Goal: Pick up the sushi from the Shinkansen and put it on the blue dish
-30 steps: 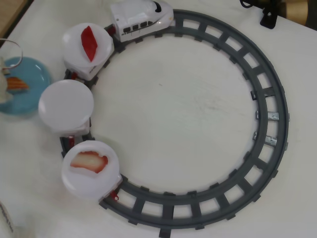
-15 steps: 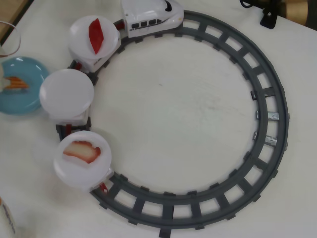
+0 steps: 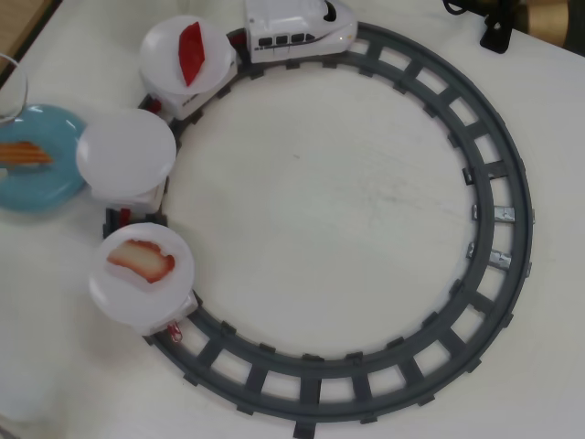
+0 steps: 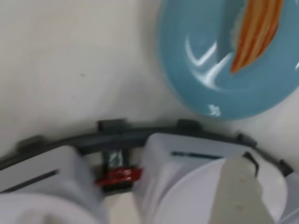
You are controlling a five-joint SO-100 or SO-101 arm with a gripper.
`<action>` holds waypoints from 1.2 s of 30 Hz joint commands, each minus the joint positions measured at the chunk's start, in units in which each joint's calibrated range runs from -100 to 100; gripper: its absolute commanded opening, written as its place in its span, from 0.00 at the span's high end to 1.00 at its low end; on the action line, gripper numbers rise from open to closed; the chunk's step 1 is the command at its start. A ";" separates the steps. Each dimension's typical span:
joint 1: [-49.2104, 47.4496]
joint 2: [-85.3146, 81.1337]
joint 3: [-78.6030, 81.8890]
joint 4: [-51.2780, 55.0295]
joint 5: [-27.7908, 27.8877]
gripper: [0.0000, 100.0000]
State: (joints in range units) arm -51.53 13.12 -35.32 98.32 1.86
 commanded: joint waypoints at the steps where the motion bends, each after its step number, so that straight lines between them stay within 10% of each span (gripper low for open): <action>1: 0.65 -12.66 10.25 0.83 0.23 0.77; 9: 0.65 -31.82 36.76 -5.71 0.28 0.97; 36: -0.23 -81.51 113.22 -36.88 -0.08 0.97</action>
State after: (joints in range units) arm -51.53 -64.40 75.21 63.28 1.86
